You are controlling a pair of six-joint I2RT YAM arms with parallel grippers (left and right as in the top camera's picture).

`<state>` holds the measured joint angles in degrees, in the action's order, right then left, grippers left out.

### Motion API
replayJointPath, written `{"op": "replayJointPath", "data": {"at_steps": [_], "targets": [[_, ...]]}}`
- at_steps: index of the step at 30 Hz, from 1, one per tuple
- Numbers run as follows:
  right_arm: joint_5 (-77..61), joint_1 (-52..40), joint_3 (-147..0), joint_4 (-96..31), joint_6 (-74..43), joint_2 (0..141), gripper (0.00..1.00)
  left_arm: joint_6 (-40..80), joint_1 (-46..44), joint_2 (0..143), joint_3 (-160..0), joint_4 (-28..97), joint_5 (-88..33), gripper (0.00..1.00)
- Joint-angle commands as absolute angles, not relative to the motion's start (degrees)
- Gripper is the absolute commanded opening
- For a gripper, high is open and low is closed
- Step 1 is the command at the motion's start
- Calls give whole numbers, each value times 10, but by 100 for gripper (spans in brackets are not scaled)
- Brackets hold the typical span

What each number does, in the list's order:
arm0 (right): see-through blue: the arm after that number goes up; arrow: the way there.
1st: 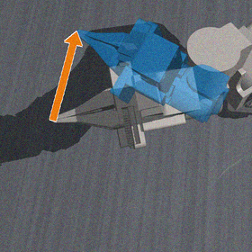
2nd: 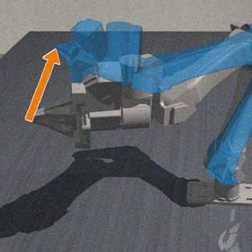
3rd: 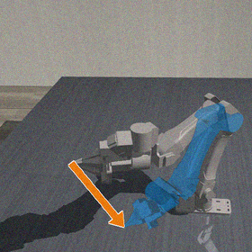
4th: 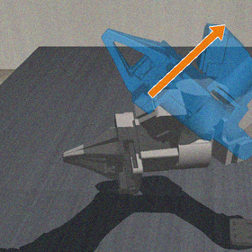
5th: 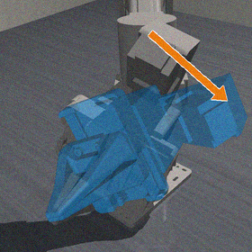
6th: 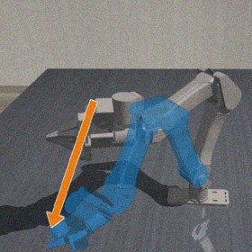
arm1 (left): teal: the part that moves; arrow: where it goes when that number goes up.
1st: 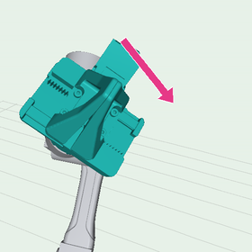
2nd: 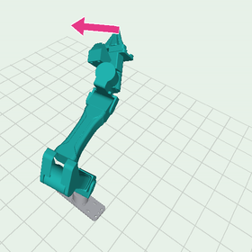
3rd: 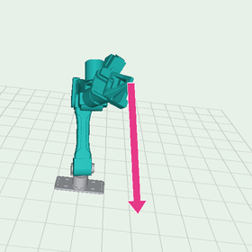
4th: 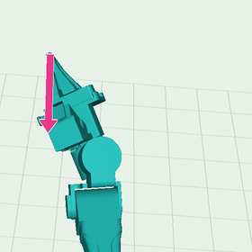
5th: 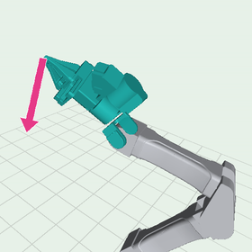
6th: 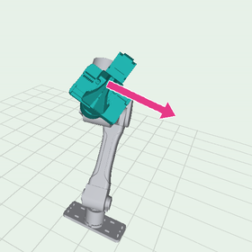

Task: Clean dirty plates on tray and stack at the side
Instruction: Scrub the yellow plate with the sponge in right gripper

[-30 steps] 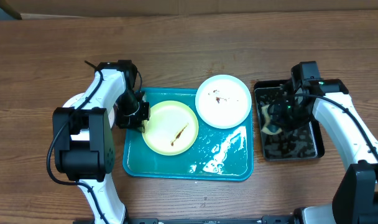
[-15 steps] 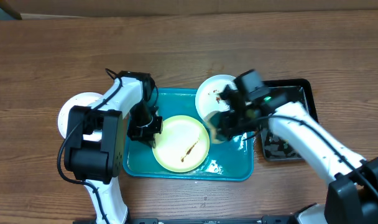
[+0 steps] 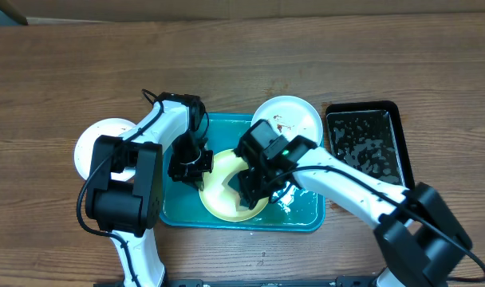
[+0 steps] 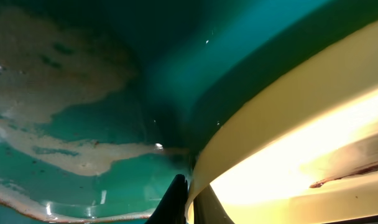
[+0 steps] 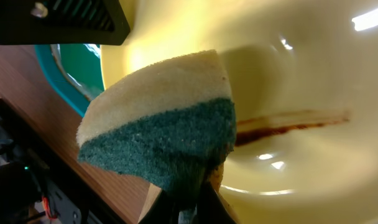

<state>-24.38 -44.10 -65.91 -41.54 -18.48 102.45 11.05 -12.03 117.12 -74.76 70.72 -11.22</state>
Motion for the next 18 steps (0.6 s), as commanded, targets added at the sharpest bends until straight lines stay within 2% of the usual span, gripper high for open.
{"op": "replayJointPath", "data": {"at_steps": [1, 18], "targets": [[-241, -458, -671, -397, -207, 1043, 4, 129, -126, 1178, -735, 685, -102, 4], [-158, -484, -667, -351, -217, 1097, 4, 129, -126, 1178, -735, 687, -102, 4]]}}
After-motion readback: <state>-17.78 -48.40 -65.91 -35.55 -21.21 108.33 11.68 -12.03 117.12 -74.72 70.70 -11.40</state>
